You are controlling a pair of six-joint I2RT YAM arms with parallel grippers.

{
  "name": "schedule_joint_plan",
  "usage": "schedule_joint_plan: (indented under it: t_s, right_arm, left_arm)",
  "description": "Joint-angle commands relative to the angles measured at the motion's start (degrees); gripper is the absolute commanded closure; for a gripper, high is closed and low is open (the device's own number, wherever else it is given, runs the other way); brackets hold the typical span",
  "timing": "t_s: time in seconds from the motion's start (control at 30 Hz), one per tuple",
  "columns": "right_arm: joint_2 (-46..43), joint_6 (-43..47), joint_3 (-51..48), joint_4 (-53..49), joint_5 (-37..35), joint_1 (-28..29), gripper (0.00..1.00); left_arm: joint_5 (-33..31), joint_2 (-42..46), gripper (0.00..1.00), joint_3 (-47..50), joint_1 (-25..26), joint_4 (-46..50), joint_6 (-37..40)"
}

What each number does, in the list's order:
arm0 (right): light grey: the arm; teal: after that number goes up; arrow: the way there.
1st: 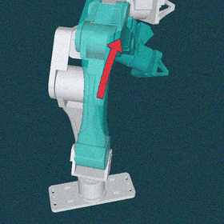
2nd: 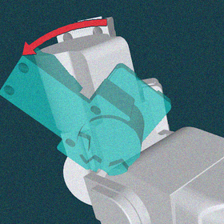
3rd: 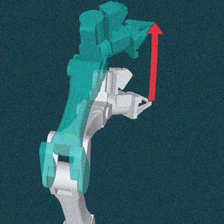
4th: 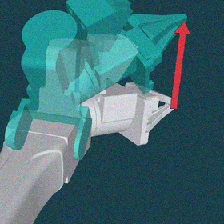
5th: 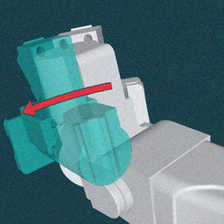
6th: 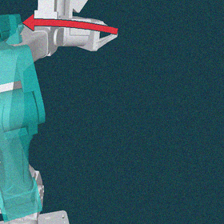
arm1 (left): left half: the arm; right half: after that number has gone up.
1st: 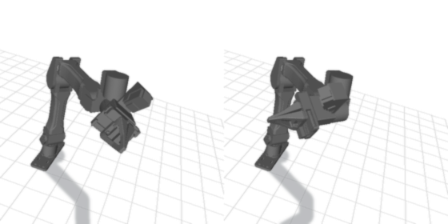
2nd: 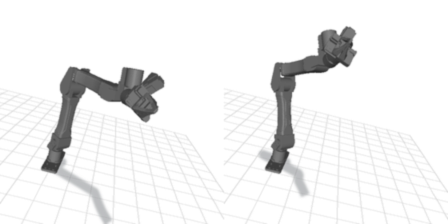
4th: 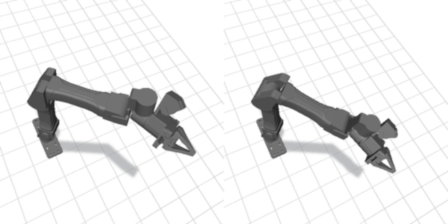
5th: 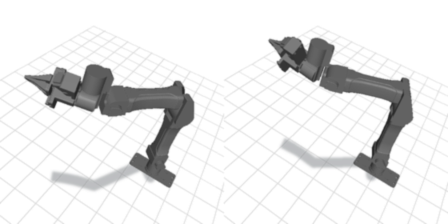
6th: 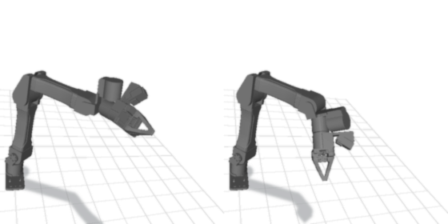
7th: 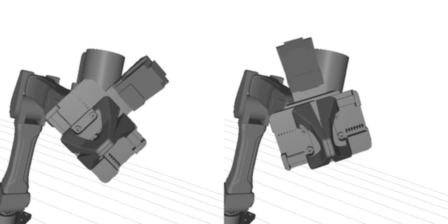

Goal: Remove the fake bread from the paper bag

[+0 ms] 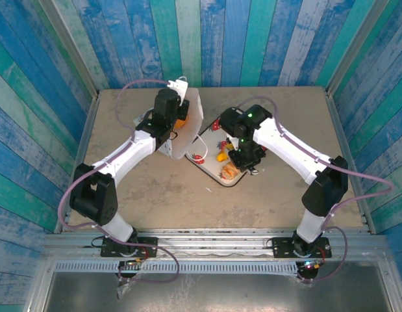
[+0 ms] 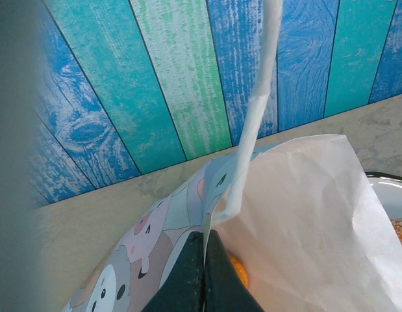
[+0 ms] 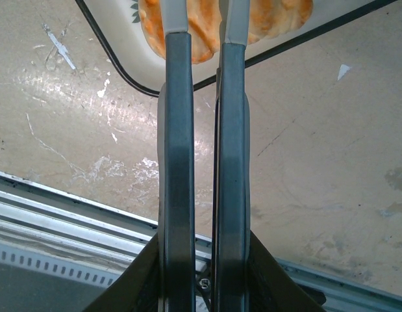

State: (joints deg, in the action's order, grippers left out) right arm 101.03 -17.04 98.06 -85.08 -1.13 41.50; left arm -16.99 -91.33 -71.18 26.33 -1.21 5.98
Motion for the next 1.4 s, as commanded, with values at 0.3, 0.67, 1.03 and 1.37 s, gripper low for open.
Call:
schedule_joint_plan:
  t_s: [0.3, 0.67, 1.03, 1.37]
  right_arm:
    - [3.6, 0.9, -1.1, 0.1, -0.3, 0.2, 0.86]
    - [7.7, 1.6, 2.2, 2.1, 0.7, 0.2, 0.66]
    - [8.9, 1.6, 5.1, 2.8, 0.7, 0.0, 0.59]
    - [7.3, 1.8, 7.4, 3.4, 0.6, -1.3, 0.56]
  left_arm:
    - [1.4, 3.3, 1.0, -0.1, 0.0, -0.2, -0.4]
    - [2.5, 3.0, 1.0, -0.2, 0.0, 0.2, 0.0]
    - [2.9, 3.5, 1.0, 0.2, 0.0, 0.3, 0.1]
    - [3.5, 3.7, 1.0, 0.3, 0.0, 0.6, 0.1]
